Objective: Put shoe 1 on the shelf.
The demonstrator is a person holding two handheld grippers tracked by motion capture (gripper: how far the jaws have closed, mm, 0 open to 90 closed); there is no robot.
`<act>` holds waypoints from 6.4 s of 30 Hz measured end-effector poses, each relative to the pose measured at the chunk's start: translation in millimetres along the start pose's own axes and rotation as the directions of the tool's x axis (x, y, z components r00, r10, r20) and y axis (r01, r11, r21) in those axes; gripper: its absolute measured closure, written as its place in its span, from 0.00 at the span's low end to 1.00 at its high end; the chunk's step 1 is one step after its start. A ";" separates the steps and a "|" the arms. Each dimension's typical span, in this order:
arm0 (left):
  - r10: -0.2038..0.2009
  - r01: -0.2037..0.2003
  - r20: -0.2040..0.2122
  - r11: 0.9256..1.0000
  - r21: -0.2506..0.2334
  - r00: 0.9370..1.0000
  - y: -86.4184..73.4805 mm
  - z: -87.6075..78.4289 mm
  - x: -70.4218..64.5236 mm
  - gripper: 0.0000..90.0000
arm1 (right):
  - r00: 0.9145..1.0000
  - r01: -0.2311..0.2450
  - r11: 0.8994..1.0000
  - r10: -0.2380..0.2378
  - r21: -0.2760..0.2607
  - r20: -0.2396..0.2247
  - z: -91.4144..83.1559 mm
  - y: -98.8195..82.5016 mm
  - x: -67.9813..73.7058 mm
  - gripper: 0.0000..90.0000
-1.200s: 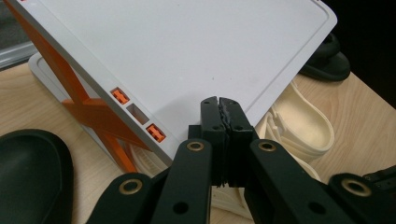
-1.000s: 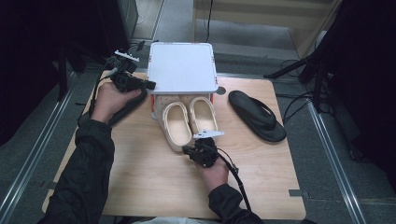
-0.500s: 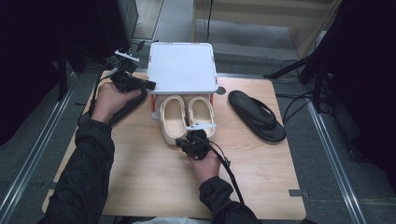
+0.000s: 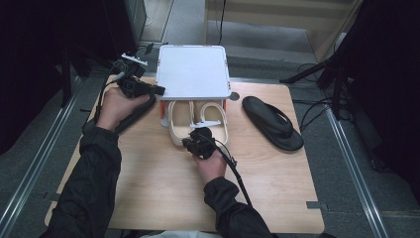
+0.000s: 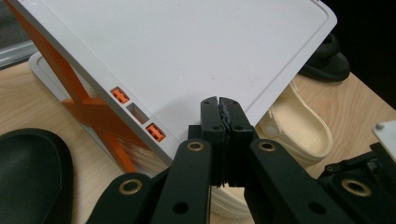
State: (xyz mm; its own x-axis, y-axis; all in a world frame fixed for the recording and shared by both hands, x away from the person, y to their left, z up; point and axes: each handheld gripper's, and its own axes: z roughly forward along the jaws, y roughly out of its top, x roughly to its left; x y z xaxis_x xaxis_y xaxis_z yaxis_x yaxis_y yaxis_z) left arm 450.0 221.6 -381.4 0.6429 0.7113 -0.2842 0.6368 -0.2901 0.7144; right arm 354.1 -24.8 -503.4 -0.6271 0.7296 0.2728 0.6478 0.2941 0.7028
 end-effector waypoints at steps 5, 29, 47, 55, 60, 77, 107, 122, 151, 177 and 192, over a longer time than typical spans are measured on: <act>0.002 -0.002 -0.003 1.000 0.001 1.000 0.1 0.0 -0.1 1.00 | 1.000 -0.008 1.000 0.008 -0.012 0.028 7.1 6.6 -0.7 1.00; 0.000 0.000 -0.006 1.000 0.000 1.000 0.2 0.3 -0.9 1.00 | 0.992 -0.034 0.998 0.041 -0.062 0.121 40.7 39.7 -8.7 1.00; -0.003 0.003 -0.010 1.000 0.003 1.000 0.6 0.0 -0.9 1.00 | 1.000 -0.003 0.998 0.001 -0.062 -0.031 -13.6 12.9 -6.4 1.00; -0.001 0.001 -0.010 1.000 0.000 1.000 0.5 0.4 -1.1 1.00 | 0.998 0.010 0.997 -0.014 -0.071 -0.059 -44.6 -2.2 -16.4 1.00; -0.003 0.003 -0.006 1.000 -0.002 1.000 0.0 0.4 -0.7 1.00 | 0.997 0.003 0.997 -0.009 -0.074 -0.075 -58.9 -13.3 -23.3 1.00; -0.001 0.001 -0.004 1.000 -0.003 1.000 0.0 0.2 -0.2 1.00 | 0.999 0.012 0.999 -0.014 -0.045 -0.039 -90.5 -53.0 -52.6 1.00; 0.001 -0.001 -0.002 1.000 -0.004 1.000 -0.1 0.3 0.0 1.00 | 0.998 -0.053 0.998 0.053 -0.016 0.016 -44.5 -9.2 -87.8 1.00; 0.012 -0.012 -0.007 1.000 -0.005 1.000 0.0 0.4 -1.3 0.98 | 0.997 -0.046 0.999 0.048 -0.029 0.063 -11.5 18.9 -84.5 1.00; -0.010 0.010 -0.004 1.000 0.012 1.000 3.2 -12.4 -9.9 0.75 | 0.996 0.046 0.994 -0.053 -0.094 -0.069 -79.0 -16.7 -69.7 0.91; -0.084 0.074 -0.137 0.994 -0.077 0.987 -45.9 -83.5 -4.2 0.50 | 0.991 0.023 0.991 -0.040 -0.135 -0.124 -129.2 -43.6 -79.3 0.61; -0.177 0.157 -0.239 0.982 -0.103 0.955 -85.3 -61.0 24.9 0.90 | 0.992 0.054 0.993 -0.066 -0.107 -0.108 -132.2 -55.2 -78.7 0.61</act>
State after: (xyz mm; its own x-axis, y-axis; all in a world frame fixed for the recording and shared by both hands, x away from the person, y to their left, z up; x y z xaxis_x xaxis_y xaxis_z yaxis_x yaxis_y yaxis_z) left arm 385.7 303.1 -410.4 0.3988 0.8837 -0.2450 0.6822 -0.1073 0.7232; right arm 310.6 -180.0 -476.8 -0.7117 0.6374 0.2955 0.5628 0.2656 0.7827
